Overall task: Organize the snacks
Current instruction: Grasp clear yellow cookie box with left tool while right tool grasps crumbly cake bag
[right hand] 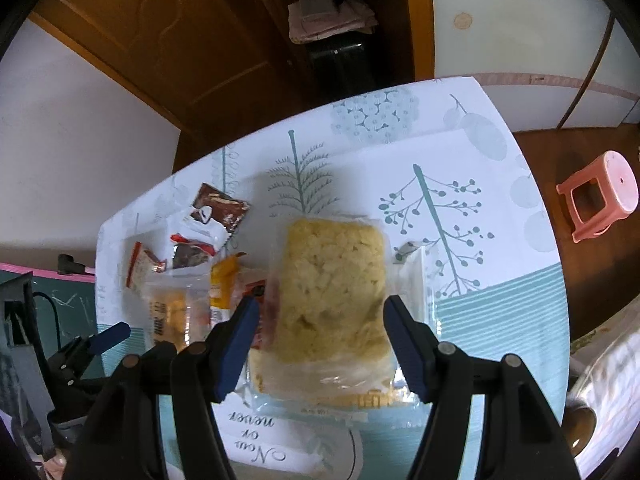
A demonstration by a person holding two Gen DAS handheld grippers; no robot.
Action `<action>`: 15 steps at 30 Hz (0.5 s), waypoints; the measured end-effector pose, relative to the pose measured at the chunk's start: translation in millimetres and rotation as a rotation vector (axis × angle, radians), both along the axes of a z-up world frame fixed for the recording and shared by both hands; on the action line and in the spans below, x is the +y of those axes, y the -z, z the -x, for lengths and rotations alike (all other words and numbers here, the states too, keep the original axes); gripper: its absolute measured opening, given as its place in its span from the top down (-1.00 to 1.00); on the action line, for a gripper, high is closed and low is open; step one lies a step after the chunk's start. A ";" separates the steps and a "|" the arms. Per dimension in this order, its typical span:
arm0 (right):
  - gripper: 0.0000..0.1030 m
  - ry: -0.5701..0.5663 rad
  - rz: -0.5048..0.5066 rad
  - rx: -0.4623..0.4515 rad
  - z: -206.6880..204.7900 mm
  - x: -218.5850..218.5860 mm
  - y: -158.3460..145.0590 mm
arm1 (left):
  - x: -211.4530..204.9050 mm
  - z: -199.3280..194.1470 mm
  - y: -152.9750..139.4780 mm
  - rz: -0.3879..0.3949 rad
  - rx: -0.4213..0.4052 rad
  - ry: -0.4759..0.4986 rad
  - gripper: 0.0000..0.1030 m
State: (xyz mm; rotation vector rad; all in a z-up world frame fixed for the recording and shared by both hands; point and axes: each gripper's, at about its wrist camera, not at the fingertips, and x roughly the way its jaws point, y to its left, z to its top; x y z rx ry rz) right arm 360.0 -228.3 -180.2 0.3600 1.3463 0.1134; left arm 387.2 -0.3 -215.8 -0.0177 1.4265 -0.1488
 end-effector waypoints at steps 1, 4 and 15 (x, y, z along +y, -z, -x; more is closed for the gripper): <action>-0.26 0.000 0.002 0.001 -1.5 -0.1 1.3 | 0.1 -1.0 2.8 0.002 0.004 -0.003 -0.78; -0.28 0.000 0.017 0.006 -1.8 -1.7 5.8 | -2.8 -3.6 11.4 0.022 0.021 -0.012 -0.78; -0.35 0.029 -0.013 0.003 0.5 -9.8 14.2 | -14.2 1.6 36.6 0.002 0.039 -0.038 -0.57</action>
